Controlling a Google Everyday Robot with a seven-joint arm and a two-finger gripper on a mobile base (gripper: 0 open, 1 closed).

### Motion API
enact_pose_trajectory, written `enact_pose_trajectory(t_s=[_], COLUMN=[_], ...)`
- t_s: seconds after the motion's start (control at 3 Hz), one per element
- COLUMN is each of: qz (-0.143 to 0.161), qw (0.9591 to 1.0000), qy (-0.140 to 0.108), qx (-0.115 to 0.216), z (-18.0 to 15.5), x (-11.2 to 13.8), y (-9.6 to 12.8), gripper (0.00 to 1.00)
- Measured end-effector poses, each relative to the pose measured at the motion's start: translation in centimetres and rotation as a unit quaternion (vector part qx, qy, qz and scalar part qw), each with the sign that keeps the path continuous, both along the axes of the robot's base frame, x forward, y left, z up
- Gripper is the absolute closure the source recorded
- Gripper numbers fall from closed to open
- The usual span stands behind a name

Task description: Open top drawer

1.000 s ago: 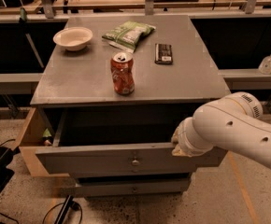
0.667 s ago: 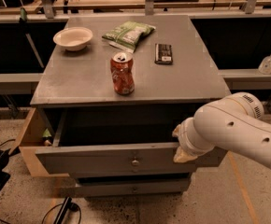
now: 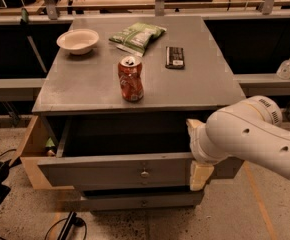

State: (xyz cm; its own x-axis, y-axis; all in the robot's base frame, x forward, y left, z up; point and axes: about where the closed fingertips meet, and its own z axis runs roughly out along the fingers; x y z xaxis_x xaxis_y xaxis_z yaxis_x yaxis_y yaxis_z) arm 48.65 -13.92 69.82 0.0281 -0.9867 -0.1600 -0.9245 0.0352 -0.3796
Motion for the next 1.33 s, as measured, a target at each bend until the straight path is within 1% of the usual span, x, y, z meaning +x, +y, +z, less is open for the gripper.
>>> enact_pose_trajectory(t_s=[0.33, 0.67, 1.0, 1.33], qz=[0.002, -0.012, -0.029, -0.030], qw=[0.9996, 0.9965, 0.9919, 0.9916], qy=[-0.020, -0.048, -0.067, -0.068], qx=[-0.021, -0.067, -0.103, -0.106], z=[2.5, 7.8, 10.8, 10.9], x=[0.8, 0.6, -0.1, -0.2], y=[-0.1, -1.1, -2.5, -2.6], gripper=[0.25, 0.49, 0.71, 0.96])
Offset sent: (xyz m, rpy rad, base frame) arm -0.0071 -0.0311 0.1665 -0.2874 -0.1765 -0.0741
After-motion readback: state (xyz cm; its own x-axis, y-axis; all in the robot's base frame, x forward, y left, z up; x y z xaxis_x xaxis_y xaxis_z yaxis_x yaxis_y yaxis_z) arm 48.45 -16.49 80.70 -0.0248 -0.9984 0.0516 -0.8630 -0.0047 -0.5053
